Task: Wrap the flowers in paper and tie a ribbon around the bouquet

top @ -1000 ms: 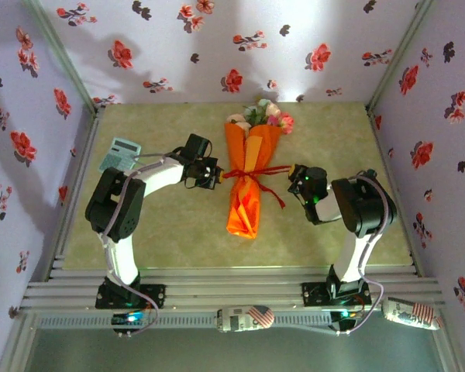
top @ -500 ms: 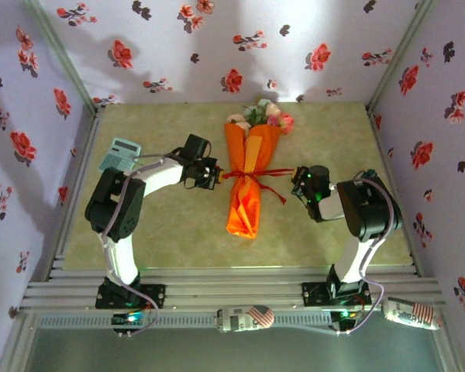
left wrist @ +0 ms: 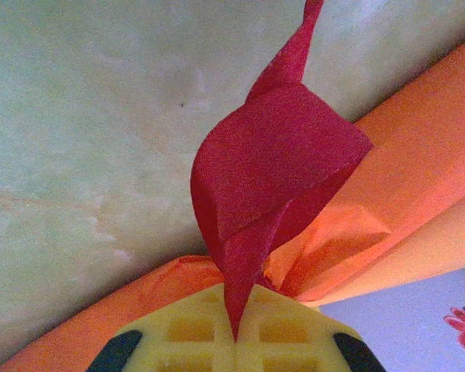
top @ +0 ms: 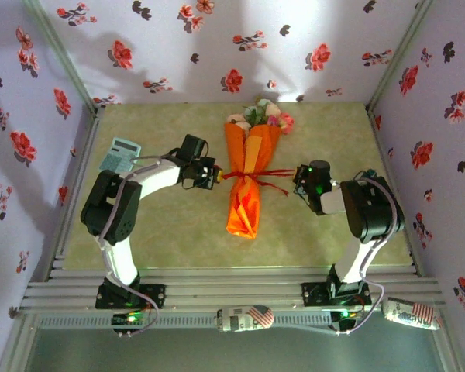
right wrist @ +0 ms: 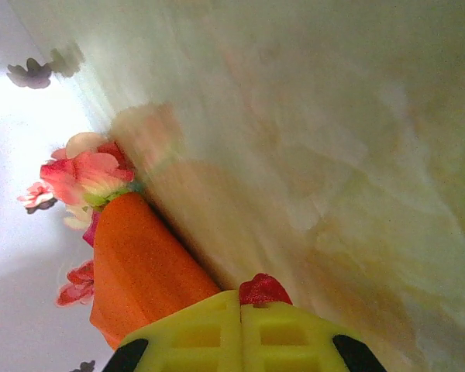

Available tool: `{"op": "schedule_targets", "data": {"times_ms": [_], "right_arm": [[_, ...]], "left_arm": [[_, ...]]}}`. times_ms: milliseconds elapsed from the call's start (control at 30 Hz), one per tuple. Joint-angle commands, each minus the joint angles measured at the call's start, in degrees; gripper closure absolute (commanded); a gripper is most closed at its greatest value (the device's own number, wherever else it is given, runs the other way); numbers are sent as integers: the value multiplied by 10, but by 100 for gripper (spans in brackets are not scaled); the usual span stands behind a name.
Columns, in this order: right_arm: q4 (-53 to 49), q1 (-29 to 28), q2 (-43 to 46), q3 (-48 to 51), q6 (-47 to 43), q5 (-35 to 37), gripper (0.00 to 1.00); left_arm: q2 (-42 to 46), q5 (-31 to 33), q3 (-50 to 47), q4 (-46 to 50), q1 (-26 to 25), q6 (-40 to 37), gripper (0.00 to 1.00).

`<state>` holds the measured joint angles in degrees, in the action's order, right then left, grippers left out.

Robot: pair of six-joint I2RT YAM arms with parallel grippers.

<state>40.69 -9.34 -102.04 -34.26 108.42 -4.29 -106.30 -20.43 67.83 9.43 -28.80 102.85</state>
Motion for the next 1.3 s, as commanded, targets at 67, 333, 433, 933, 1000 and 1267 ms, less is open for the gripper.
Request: {"op": "schedule_targets", "data": {"times_ms": [67,333,433,933,1000,1267], "right_arm": [[-48,44,9,-18,-31,62,100],[-85,54,10,-43,-51,60,100],[-92,59,11,-43,-54,65,100],[-91,84,-5,-58,-66,70,100],[-91,87,-7,-63,-68,68,100],[-95,82,-10,-73,-76,59,100]], "left_arm": [[33,22,-24,32,30,-15,100],[41,22,-37,26,33,-10,100],[45,22,-44,25,35,-9,100],[63,24,-66,23,44,-4,100],[64,25,-69,20,43,-2,100],[54,25,-65,10,43,4,100]]}}
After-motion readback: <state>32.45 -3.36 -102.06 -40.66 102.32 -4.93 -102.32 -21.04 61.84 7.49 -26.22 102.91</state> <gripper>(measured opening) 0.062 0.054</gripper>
